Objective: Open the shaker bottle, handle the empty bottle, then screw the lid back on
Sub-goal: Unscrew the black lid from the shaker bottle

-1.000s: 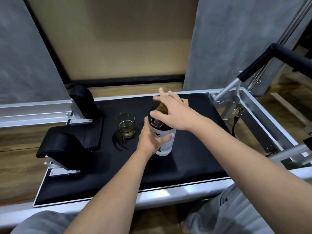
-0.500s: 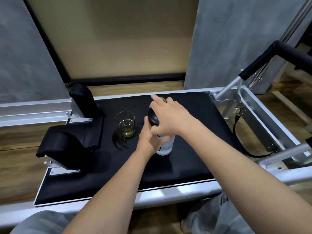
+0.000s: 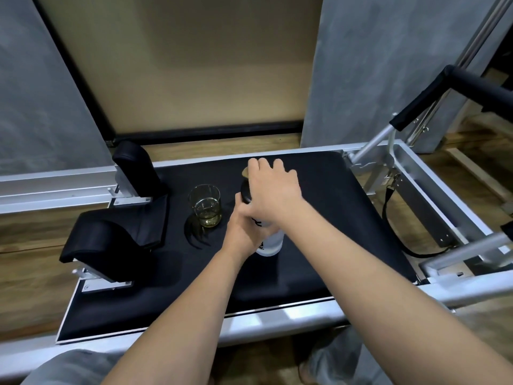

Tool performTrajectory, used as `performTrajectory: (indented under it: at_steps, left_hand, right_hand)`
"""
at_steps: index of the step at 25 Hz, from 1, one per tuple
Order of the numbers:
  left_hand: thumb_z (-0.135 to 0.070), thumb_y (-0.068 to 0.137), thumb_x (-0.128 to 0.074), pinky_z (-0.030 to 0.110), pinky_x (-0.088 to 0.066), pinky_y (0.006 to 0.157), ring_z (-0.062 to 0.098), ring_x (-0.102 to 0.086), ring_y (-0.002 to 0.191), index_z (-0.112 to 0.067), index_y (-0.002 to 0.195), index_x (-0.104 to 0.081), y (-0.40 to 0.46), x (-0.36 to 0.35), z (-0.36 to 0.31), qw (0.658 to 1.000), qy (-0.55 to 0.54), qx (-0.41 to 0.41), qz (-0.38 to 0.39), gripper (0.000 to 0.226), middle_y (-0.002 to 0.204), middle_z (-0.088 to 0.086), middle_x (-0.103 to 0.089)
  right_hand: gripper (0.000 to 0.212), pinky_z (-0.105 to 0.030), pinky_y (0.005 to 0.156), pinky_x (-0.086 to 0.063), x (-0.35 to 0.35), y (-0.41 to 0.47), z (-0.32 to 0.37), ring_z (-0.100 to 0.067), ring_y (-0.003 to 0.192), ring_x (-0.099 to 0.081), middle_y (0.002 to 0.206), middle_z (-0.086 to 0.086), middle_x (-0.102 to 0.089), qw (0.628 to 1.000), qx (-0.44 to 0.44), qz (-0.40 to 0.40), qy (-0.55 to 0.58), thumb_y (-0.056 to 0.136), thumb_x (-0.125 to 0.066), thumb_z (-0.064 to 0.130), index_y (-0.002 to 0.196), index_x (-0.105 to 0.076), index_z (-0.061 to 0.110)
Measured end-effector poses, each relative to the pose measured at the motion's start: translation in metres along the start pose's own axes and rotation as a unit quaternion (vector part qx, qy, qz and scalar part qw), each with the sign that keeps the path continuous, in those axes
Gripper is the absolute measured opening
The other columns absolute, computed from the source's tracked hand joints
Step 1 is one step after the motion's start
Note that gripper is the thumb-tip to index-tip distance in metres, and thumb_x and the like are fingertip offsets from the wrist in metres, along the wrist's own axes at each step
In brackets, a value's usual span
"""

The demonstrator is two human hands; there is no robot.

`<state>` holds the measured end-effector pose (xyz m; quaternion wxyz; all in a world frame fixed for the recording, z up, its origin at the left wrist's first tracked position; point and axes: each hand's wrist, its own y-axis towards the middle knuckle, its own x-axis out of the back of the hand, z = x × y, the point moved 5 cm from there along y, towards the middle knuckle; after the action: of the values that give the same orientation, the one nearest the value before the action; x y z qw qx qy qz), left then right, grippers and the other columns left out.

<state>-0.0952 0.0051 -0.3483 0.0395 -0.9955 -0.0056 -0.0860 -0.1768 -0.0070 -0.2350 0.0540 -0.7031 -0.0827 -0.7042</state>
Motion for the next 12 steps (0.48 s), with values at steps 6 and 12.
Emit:
performTrajectory:
  at_steps: [6,12]
  left_hand:
    - [-0.016,0.066,-0.095,0.017,-0.051,0.085,-0.010,-0.064,0.099,-0.057,0.106,-0.042,0.005,-0.015,0.010,0.999,-0.004,0.036,0.024,0.078,0.113,-0.017,-0.065]
    - [-0.019,0.074,-0.086,0.019,-0.047,0.102,0.016,-0.053,0.137,-0.017,0.156,-0.041,0.005,-0.011,0.019,0.992,-0.093,0.072,0.037,0.093,0.147,-0.003,-0.054]
  right_hand:
    - [0.084,-0.052,0.100,-0.040,0.010,-0.006,-0.022,-0.032,0.127,-0.044,0.139,0.005,-0.050,0.983,0.164,0.060,0.051,0.072,-0.069,0.062,0.142,-0.038,0.029]
    - [0.100,-0.065,0.102,-0.042,-0.002,-0.010,-0.001,-0.051,0.138,-0.036,0.153,-0.011,-0.040,0.996,-0.073,0.055,-0.001,0.081,-0.059,0.078,0.148,-0.032,0.009]
